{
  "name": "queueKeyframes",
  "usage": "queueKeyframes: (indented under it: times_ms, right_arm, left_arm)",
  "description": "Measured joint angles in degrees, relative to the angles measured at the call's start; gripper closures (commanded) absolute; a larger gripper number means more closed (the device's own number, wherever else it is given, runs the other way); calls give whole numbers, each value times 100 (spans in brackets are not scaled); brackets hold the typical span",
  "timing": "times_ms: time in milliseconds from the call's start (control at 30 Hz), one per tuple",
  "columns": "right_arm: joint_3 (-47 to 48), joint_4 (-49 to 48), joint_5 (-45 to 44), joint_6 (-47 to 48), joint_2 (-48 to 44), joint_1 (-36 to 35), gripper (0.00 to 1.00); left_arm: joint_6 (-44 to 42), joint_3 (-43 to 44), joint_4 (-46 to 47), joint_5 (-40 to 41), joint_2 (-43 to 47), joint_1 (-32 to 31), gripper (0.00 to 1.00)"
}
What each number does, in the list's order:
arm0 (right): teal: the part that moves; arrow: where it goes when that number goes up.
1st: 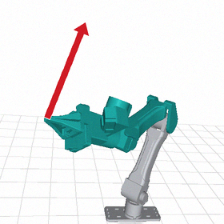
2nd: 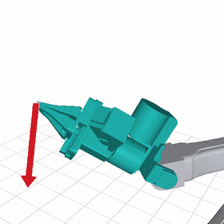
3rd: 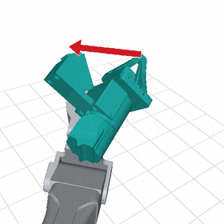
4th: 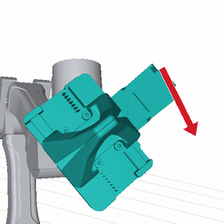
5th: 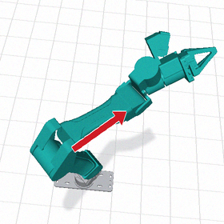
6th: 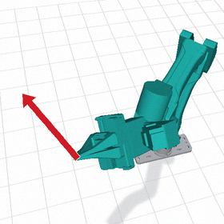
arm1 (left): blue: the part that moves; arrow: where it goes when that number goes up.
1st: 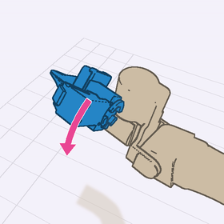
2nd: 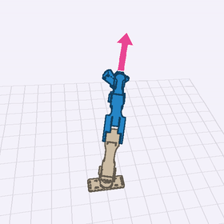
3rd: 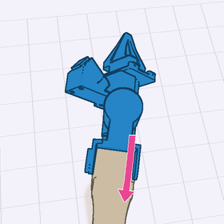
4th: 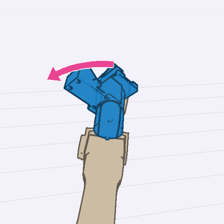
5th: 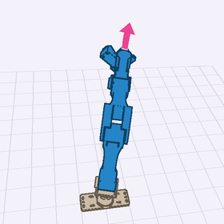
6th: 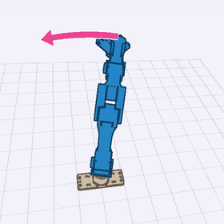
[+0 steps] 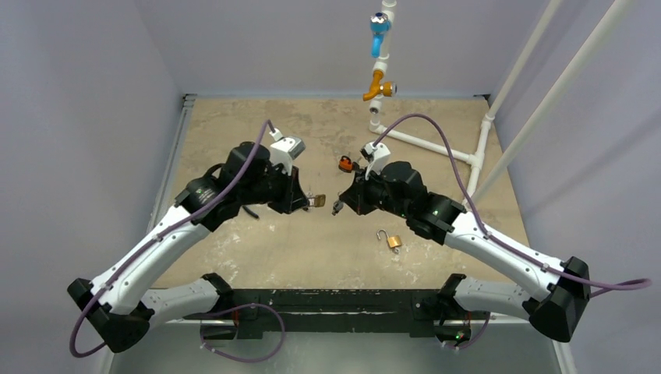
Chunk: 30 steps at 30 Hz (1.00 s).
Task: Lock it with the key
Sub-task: Place the lock at the center of the board.
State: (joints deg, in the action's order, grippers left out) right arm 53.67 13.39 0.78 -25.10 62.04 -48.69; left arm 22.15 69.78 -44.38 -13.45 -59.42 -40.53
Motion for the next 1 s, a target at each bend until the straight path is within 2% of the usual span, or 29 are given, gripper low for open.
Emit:
queueKeyframes:
  times_ms: [433,733,767,833,867,1000]
  right_arm:
    - [-855,-240,-120,-1010,927,0,100]
    - [-933,-614,-120,-1104,1572,0,100]
    - [-933,-636,-118,-1097,1611,0,100]
    - [-933,-737,-103,-1084,1742,0,100]
    - [-933,-782,-81,-1075,1805,0,100]
    - [-933,-892,48,-1045,2017,0,100]
  left_arm:
    - [850,-1154,638,-417,-1759,0,100]
    - [1036,-1281,1123,-918,-2992,0,100]
    - [1038,-1283,1141,-960,-3110,0,97]
    - [1047,-1294,1207,-1019,-3331,0,75]
    - [1064,-1296,1217,-1045,-3418,2,67]
    - [1172,-1320,1196,-883,-3560,9,48]
